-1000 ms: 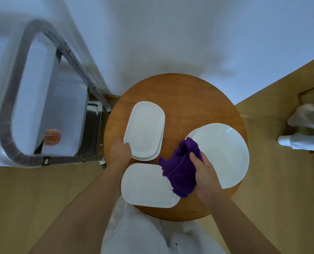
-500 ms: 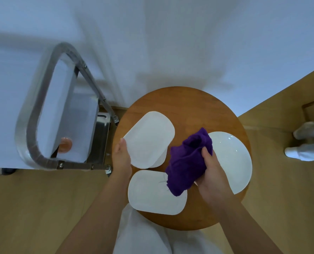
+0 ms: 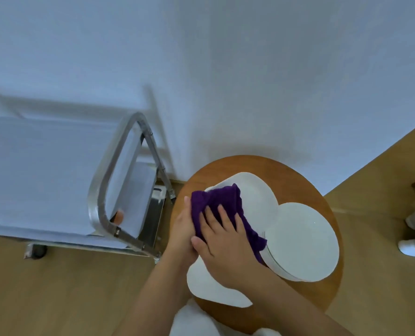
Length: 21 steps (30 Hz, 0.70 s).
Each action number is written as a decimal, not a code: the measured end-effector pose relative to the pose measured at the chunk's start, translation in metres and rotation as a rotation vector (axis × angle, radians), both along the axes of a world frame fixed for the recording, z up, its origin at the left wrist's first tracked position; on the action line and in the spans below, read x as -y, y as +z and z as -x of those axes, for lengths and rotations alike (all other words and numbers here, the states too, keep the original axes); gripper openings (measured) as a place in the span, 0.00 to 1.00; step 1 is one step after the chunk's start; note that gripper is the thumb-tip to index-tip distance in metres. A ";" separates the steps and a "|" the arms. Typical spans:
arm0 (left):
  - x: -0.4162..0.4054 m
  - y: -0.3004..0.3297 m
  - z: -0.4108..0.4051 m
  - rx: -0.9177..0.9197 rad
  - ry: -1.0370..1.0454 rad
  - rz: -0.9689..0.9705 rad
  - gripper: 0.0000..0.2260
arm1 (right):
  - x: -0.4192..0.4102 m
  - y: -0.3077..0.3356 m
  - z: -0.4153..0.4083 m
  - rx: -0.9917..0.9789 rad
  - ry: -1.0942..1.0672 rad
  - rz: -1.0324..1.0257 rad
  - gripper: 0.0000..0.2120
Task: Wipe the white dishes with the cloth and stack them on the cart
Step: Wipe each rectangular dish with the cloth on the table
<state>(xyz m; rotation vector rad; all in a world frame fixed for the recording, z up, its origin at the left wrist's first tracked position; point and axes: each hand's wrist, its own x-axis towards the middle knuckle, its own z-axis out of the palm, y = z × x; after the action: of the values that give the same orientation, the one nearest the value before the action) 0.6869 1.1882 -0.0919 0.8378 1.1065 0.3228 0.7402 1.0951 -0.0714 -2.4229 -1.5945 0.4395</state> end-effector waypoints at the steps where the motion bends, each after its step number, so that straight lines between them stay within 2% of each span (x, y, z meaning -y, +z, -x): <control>1: 0.000 0.005 0.002 0.006 -0.008 -0.004 0.24 | -0.001 0.004 0.000 0.020 0.020 0.007 0.29; 5: -0.003 0.029 0.009 -0.008 -0.035 -0.092 0.24 | -0.002 0.014 0.004 0.044 0.021 -0.041 0.39; 7: -0.006 0.038 0.013 -0.024 -0.065 -0.177 0.25 | -0.006 0.016 0.001 0.088 0.007 -0.064 0.40; 10: -0.008 0.049 0.020 -0.036 -0.020 -0.269 0.26 | -0.015 0.020 -0.015 0.154 -0.044 -0.095 0.41; 13: -0.011 0.056 0.023 -0.072 0.020 -0.324 0.32 | -0.020 0.024 -0.043 0.158 -0.080 -0.117 0.41; 16: -0.014 0.061 0.020 -0.070 0.062 -0.336 0.34 | -0.021 0.032 -0.066 0.199 -0.097 -0.137 0.41; 21: -0.015 0.078 0.011 0.033 0.119 -0.273 0.27 | -0.012 0.044 -0.069 0.231 -0.231 -0.193 0.35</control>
<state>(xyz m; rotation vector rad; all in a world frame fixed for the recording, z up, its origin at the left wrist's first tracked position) 0.6761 1.2035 -0.0136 1.0048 1.0979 0.5953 0.8094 1.1070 -0.0272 -2.5369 -1.3407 -0.0340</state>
